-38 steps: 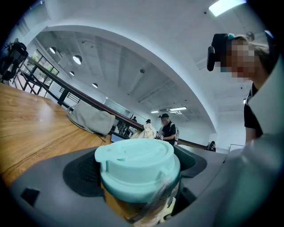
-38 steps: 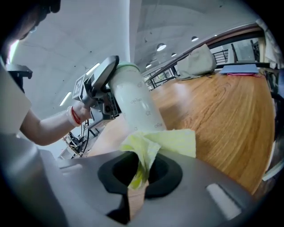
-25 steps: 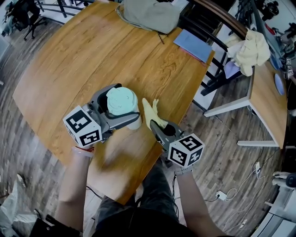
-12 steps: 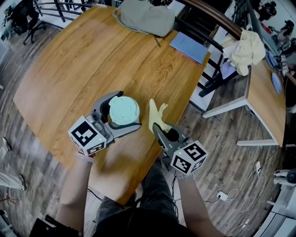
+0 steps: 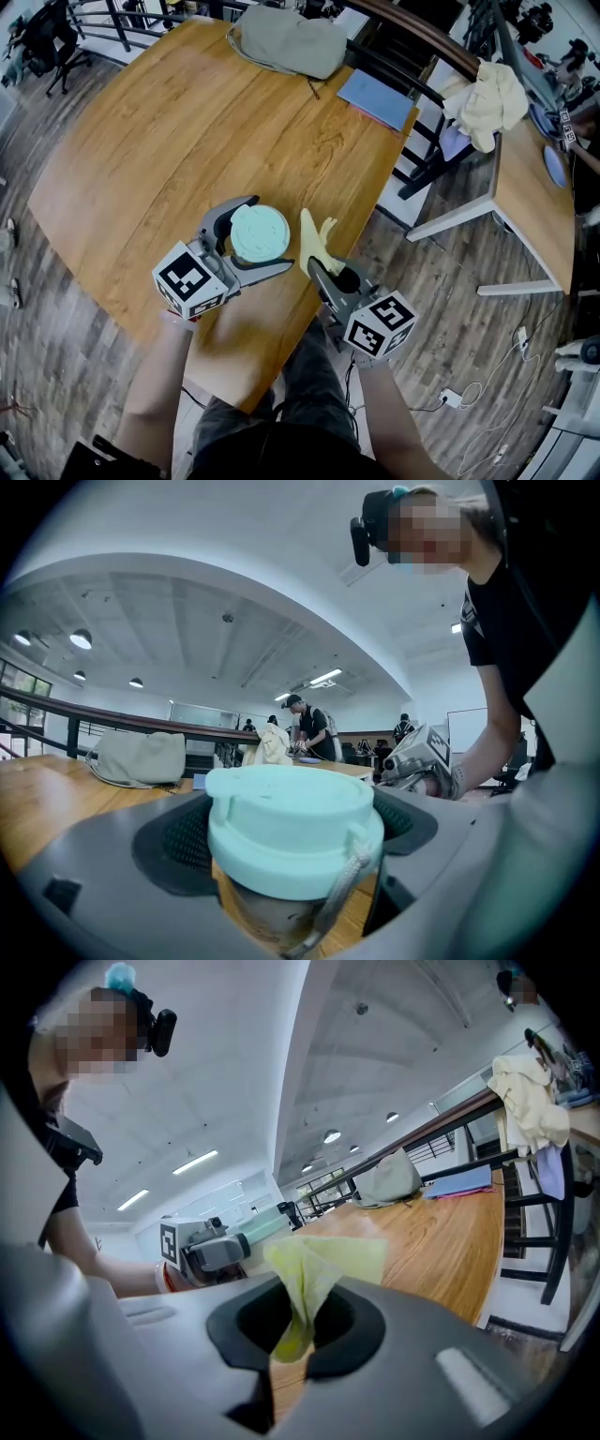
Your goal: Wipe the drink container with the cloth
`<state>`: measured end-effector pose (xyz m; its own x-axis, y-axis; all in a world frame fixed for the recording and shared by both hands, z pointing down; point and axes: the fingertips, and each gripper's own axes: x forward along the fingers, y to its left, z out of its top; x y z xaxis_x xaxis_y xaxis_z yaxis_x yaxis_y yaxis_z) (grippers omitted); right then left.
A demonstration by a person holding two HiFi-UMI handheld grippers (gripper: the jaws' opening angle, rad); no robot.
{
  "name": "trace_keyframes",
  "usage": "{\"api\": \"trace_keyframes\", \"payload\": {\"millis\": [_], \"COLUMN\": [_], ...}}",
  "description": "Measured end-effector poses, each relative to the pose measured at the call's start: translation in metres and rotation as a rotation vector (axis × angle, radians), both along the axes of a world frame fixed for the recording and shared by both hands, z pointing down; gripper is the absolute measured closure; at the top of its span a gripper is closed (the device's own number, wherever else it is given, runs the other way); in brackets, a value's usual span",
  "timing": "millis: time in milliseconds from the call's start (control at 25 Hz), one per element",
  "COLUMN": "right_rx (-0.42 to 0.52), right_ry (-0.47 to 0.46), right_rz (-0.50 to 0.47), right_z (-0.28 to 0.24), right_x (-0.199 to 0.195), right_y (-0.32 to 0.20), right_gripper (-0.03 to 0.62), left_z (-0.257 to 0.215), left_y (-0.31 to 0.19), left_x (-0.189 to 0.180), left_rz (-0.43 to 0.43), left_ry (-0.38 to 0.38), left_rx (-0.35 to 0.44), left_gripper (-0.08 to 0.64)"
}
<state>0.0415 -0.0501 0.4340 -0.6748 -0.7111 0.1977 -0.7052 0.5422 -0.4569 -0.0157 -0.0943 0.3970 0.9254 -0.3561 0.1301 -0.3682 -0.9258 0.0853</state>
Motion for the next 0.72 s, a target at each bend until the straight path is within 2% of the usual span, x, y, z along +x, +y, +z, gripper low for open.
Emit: {"api": "trace_keyframes", "payload": {"millis": [200, 440, 720], "right_rx": [0.001, 0.012, 0.028], "right_ry": [0.001, 0.005, 0.024], "right_rz": [0.003, 0.016, 0.038], "right_z": [0.0, -0.003, -0.005], "right_x": [0.001, 0.003, -0.001], "right_y": [0.009, 0.018, 0.027], "right_gripper": [0.569, 0.569, 0.569], "left_z": [0.002, 0.003, 0.007], "left_y": [0.0, 0.006, 0.019], "left_x": [-0.002, -0.014, -0.047], "left_rz": [-0.039, -0.071, -0.181], "left_ry": [0.012, -0.024, -0.027], "left_rx": [0.0, 0.02, 0.0], "left_gripper": [0.08, 0.08, 0.08]}}
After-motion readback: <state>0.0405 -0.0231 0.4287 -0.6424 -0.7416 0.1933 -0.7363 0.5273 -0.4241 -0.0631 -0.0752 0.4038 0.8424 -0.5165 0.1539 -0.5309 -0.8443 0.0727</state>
